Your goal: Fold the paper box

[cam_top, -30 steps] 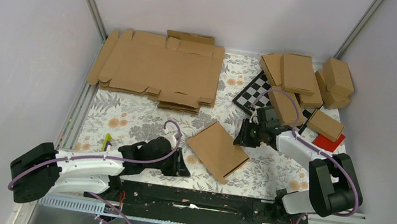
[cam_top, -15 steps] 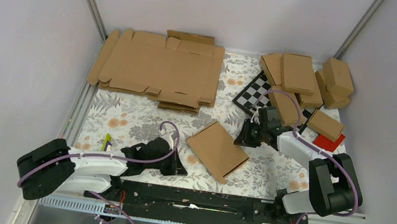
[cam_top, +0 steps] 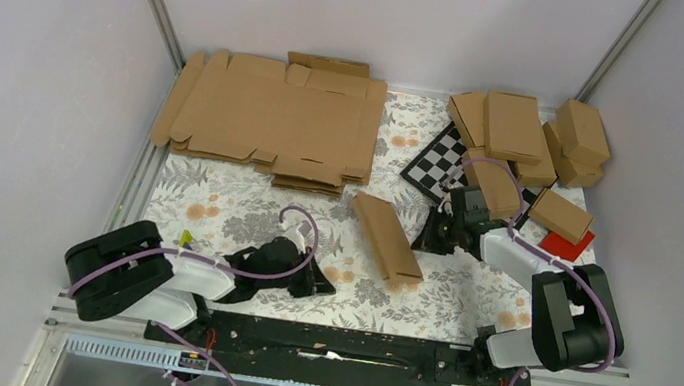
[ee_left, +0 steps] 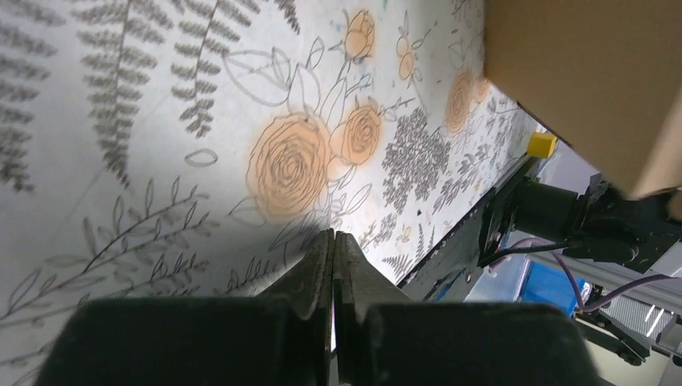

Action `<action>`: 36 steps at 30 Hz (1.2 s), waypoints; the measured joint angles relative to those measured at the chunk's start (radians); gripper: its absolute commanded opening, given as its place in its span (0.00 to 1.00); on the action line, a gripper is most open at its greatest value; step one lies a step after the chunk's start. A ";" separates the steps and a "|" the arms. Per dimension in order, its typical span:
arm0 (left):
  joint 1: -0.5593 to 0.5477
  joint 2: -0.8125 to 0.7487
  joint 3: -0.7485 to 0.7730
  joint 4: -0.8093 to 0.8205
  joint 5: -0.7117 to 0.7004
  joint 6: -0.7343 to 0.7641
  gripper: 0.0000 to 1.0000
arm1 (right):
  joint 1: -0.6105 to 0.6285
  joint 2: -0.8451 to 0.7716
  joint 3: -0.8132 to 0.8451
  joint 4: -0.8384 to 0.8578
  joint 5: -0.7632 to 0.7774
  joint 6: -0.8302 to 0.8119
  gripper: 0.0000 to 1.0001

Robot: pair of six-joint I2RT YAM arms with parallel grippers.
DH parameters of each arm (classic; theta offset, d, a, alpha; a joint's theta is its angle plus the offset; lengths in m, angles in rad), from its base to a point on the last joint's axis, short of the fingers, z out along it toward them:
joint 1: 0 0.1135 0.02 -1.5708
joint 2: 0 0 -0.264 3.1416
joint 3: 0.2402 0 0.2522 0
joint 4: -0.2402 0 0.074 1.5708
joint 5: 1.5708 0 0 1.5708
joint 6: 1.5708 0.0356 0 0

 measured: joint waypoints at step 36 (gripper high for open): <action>-0.007 0.377 0.555 -0.101 0.104 0.254 0.00 | 0.120 -0.043 0.004 -0.143 -0.044 -0.046 0.07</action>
